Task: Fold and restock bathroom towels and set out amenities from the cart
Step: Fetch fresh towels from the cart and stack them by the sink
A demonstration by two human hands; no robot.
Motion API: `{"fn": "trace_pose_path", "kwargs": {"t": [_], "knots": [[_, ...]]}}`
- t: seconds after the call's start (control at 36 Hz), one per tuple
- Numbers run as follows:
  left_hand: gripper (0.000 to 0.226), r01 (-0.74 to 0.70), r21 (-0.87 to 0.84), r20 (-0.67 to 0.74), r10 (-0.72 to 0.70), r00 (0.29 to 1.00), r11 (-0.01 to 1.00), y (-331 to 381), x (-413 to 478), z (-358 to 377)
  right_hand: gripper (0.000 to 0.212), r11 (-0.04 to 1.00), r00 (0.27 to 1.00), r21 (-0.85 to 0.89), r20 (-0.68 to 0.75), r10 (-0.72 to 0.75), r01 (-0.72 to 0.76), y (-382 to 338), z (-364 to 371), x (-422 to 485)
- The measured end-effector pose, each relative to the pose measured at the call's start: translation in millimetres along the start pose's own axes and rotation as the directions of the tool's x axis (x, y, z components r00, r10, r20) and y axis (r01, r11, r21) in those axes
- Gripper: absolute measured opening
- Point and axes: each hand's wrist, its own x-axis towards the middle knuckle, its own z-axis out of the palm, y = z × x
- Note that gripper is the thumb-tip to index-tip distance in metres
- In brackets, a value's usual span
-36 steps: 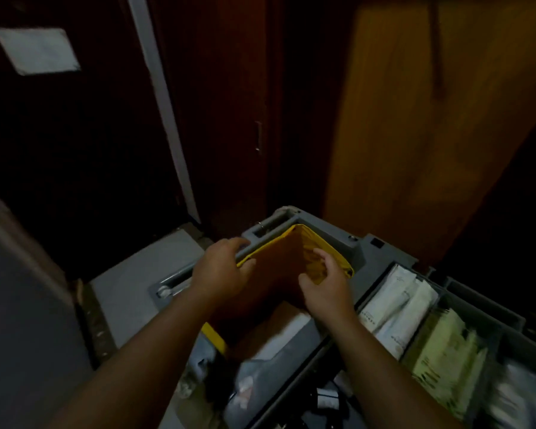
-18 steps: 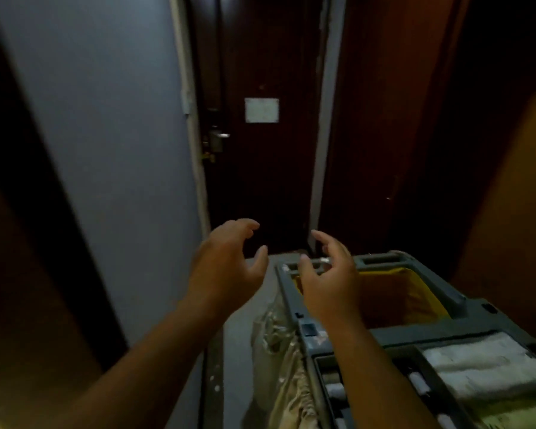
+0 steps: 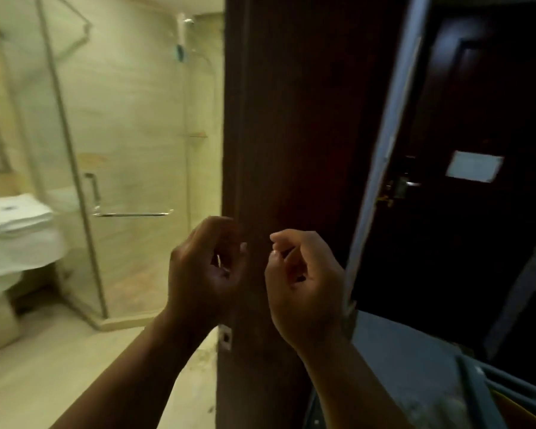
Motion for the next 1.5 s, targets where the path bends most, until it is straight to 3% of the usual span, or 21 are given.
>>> {"fn": "trace_pose_path", "kwargs": {"t": [0.11,0.17,0.33,0.61,0.81,0.94,1.08,1.33,1.5], "knots": [[0.020,0.087,0.116,-0.033,-0.084,0.996,0.989,-52,5,-54,0.019,0.983,0.982,0.132,0.154,0.109,-0.129,-9,85,-4],[0.019,0.123,0.253,-0.048,-0.114,0.992,0.960,-87,7,-87,0.024,0.977,0.980,0.159,0.166,0.113,-0.139,-11,137,-7],[0.022,0.243,0.452,-0.051,-0.247,0.968,0.858,-196,13,-170,0.030,0.948,0.935,0.240,0.331,0.125,-0.211,-14,272,-13],[0.030,0.420,0.620,-0.099,-0.465,0.880,0.663,-351,25,-274,0.026,0.891,0.828,0.298,0.544,0.136,-0.342,-2,478,-24],[0.034,0.507,0.680,-0.187,-0.544,0.818,0.529,-449,30,-302,0.032,0.881,0.751,0.290,0.653,0.104,-0.374,39,597,-24],[0.035,0.550,0.733,-0.272,-0.569,0.776,0.400,-521,48,-320,0.033,0.818,0.705,0.368,0.706,0.064,-0.443,58,702,-12],[0.039,0.620,0.734,-0.362,-0.612,0.703,0.277,-580,66,-338,0.030,0.774,0.612,0.381,0.790,0.011,-0.506,70,790,-5],[0.044,0.712,0.688,-0.489,-0.634,0.600,0.143,-690,77,-392,0.032,0.771,0.498,0.347,0.866,-0.045,-0.535,81,937,-7],[0.045,0.742,0.661,-0.511,-0.655,0.557,0.115,-795,82,-449,0.034,0.782,0.461,0.304,0.887,-0.024,-0.544,84,1052,-15]]}}
